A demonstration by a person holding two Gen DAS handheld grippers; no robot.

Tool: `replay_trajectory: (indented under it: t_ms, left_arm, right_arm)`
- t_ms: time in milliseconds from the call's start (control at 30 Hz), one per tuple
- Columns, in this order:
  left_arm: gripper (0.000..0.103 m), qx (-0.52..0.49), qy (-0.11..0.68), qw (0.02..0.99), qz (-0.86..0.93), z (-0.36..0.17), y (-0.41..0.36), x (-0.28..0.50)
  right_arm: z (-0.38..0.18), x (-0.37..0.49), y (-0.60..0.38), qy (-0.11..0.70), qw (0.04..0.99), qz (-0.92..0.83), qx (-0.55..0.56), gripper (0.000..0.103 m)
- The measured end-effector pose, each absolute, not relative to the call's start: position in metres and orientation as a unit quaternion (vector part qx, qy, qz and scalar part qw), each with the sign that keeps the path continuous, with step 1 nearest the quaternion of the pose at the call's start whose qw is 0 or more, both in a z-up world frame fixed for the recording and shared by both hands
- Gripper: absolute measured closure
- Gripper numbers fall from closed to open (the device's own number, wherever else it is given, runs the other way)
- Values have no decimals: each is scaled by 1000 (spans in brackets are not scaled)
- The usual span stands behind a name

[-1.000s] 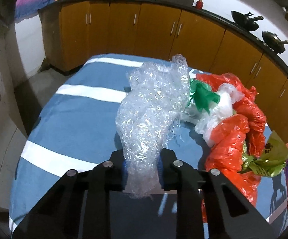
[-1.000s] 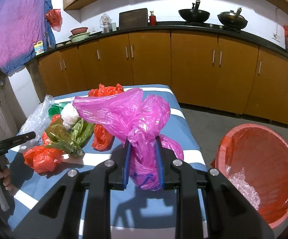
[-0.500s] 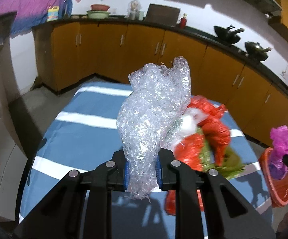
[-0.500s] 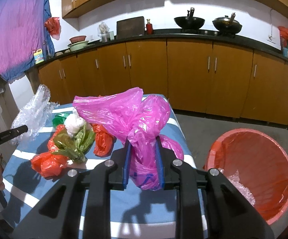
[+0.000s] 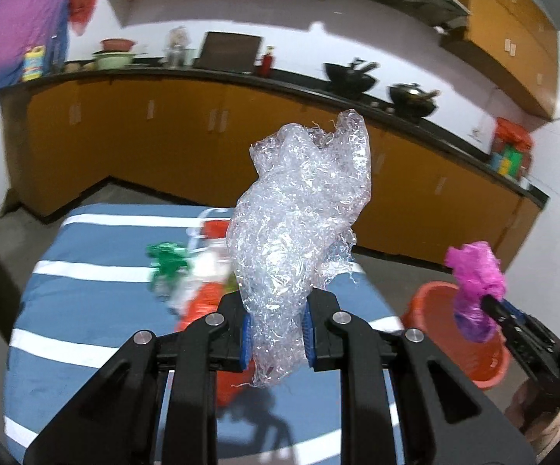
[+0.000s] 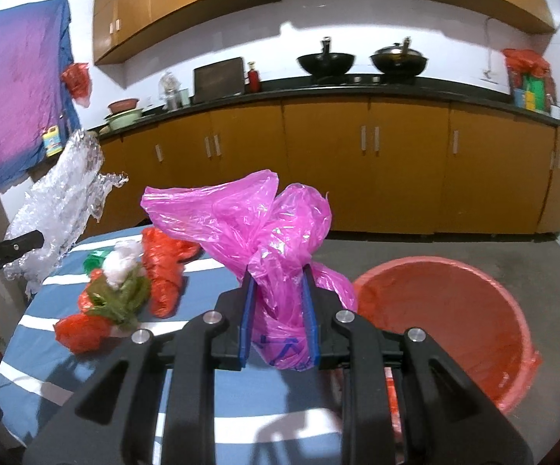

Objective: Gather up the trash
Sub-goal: 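Carry the pink bag and bubble wrap over the orange wastebasket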

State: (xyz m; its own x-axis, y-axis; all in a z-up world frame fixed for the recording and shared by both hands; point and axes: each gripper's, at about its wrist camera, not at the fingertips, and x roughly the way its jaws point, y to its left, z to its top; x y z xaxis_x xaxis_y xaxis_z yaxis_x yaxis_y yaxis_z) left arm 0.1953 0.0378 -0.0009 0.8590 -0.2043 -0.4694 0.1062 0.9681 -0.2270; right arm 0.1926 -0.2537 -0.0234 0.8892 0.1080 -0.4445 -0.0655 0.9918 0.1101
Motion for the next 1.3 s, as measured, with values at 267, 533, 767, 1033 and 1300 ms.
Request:
replay_trajectory:
  t_ms: [267,533,767,1033,1300]
  left_arm:
    - [83,-84,247,954,-145,8,-26,191]
    - [83,-66,259,943,-199,2,-85,189]
    - [83,-50,274,933,-228,-11,-128,185]
    - [83,-31,292,922,-252,-26,-167,186]
    - [83,-16,316,911,-266,-44,-199,198]
  right_arm:
    - [-18,171,-308,220,973,-8,62,80]
    - [-20,153,-355,217,972,-54,75,80]
    - [-27,147,-391,221,967,-84,92,80]
    - [-40,147,-420,230,962,-102,106,80]
    - [-52,157,-434,240,957,-110,119,80]
